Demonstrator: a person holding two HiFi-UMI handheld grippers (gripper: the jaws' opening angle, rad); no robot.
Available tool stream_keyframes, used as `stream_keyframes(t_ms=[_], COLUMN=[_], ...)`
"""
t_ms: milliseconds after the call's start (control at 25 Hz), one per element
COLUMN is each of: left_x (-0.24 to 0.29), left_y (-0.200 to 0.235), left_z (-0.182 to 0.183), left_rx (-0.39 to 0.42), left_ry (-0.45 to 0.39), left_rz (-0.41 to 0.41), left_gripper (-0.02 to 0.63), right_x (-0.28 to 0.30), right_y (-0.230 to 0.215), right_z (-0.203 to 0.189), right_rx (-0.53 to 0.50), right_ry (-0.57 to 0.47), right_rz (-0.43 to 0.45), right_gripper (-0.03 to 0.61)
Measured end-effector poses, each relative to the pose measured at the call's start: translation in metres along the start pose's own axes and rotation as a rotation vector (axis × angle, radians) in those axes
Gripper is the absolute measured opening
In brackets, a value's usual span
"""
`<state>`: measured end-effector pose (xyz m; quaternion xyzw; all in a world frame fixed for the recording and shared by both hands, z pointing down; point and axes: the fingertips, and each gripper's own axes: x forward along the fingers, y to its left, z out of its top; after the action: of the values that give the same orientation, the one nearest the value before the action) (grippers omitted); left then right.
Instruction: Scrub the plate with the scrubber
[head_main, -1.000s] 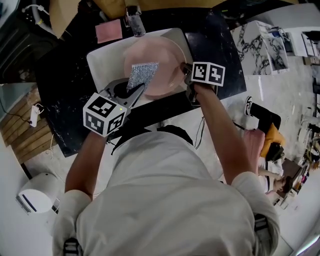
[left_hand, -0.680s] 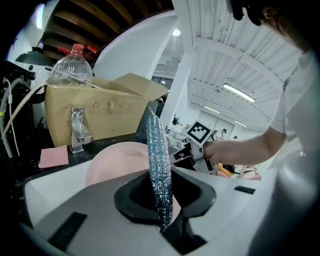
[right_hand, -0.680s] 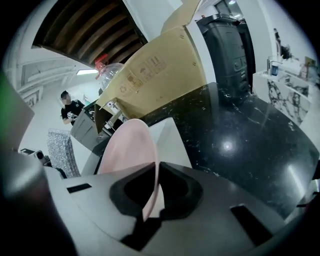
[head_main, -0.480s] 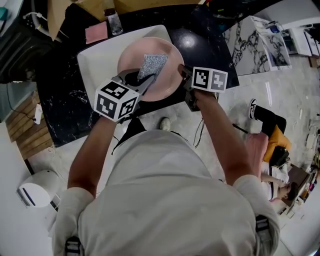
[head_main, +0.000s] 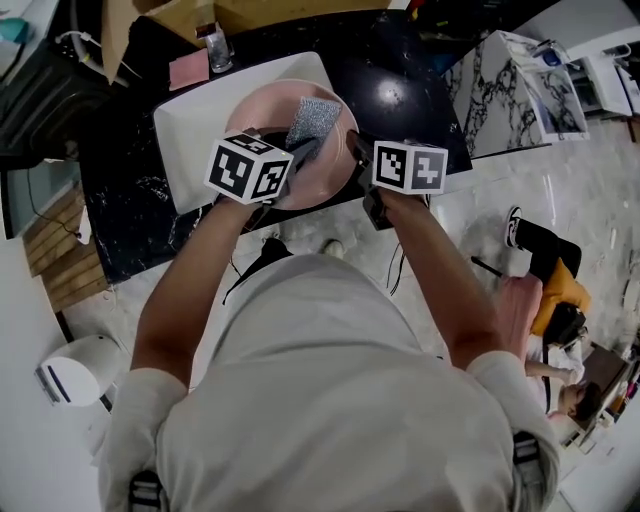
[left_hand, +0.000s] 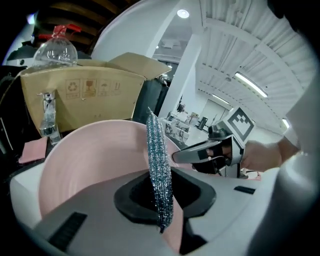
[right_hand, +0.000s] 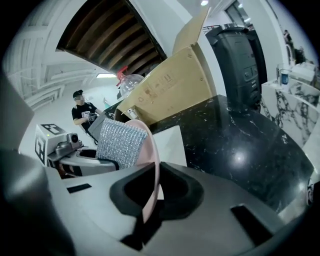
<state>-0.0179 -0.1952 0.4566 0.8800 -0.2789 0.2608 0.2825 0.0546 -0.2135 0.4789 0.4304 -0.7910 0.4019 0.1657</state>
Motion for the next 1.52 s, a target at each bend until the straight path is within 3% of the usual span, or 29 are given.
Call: stream_keyframes(t_ms=[400, 720, 1120, 1280, 1520], left_x=[0.001, -0.017, -0.042, -0.035, -0.003], left_y=[0.014, 0.041, 0.072, 0.049, -0.009], left_z=[0.001, -0.006, -0.032, -0.016, 0.013], left_rx=[-0.115, -0.157, -0.192, -0.172, -0.102], left_ry=[0.040, 0.042, 0.066, 0.029, 0.010], left_rz=[0.016, 0.099, 0.227, 0.184, 0.059], left_gripper=[0.072, 0.072, 0.072, 0.072, 0.072], right_x=[-0.009, -0.019, -0.028, -0.028, -0.026], right_y=[-0.008, -0.021, -0.043, -0.044, -0.034], right_z=[0.000, 0.001, 0.001, 0.003, 0.005], right_rx=[-0.070, -0.073, -0.006, 0.008, 0.024], right_ry=[-0.009, -0.019, -0.042, -0.048, -0.054], right_rz=[0.020, 0.021, 0.012, 0.011, 0.022], right_gripper=[0.020, 0.021, 0.026, 0.024, 0.021])
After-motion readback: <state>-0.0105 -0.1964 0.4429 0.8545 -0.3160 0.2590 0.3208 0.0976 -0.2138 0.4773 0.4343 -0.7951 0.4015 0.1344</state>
